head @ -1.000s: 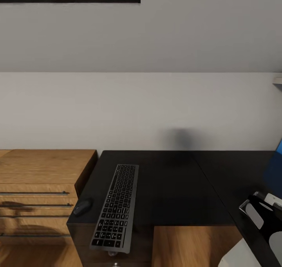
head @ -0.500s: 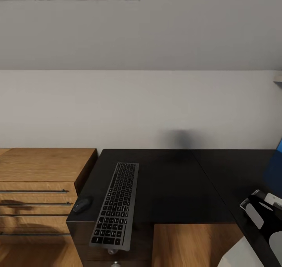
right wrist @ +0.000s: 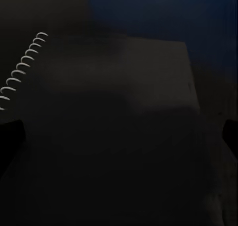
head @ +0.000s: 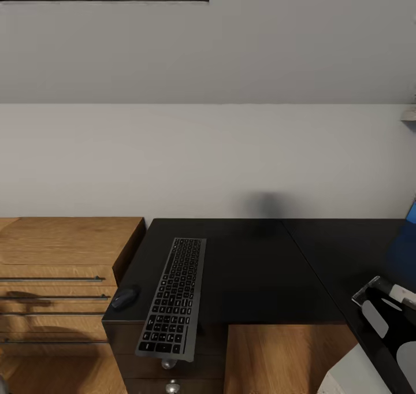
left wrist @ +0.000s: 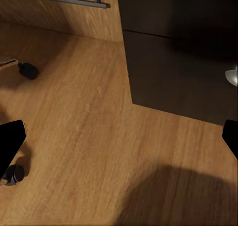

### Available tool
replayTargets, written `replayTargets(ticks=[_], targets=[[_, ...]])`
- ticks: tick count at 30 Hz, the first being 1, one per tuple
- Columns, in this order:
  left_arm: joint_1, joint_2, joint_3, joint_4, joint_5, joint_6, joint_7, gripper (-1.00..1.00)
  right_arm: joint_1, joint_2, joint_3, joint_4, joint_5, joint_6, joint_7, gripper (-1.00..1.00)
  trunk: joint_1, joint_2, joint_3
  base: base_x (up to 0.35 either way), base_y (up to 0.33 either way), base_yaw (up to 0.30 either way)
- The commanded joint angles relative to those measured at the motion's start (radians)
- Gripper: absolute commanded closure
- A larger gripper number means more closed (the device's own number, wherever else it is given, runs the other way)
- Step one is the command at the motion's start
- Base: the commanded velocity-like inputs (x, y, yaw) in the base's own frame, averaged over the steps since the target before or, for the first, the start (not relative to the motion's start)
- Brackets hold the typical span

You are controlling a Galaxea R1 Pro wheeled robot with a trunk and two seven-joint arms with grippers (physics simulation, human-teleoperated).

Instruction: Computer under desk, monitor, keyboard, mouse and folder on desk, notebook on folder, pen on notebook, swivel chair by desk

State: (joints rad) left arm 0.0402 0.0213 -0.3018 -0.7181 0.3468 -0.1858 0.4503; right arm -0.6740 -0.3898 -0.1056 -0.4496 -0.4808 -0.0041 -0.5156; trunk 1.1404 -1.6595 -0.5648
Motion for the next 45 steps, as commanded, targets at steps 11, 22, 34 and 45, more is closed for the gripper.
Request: replayTargets(ticks=[11,22,34,45], targets=[[0.000,0.002,-0.007,-0.001,0.011,-0.006,0.007,-1.00,0.001,0.000,0.001,0.000,-0.018,-0.001,-0.003,-1.00,0.000,0.000,-0.001,-0.104,0.031,0.000],[0.000,0.001,-0.008,-0.001,0.011,-0.005,0.008,-1.00,0.001,0.000,0.003,0.000,-0.017,-0.001,-0.003,-1.00,0.000,0.000,-0.001,-0.003,0.001,0.000],[0.000,0.000,-0.008,-0.001,0.011,-0.003,0.007,-1.00,0.001,0.000,0.004,-0.007,-0.016,-0.007,-0.003,-1.00,0.000,0.000,-0.001,0.000,0.000,0.000],[0.000,0.000,-0.008,0.000,0.012,-0.003,0.007,-1.00,0.001,0.000,0.002,-0.014,-0.016,-0.011,-0.001,-1.00,-0.039,0.070,0.030,0.000,0.000,0.000]])
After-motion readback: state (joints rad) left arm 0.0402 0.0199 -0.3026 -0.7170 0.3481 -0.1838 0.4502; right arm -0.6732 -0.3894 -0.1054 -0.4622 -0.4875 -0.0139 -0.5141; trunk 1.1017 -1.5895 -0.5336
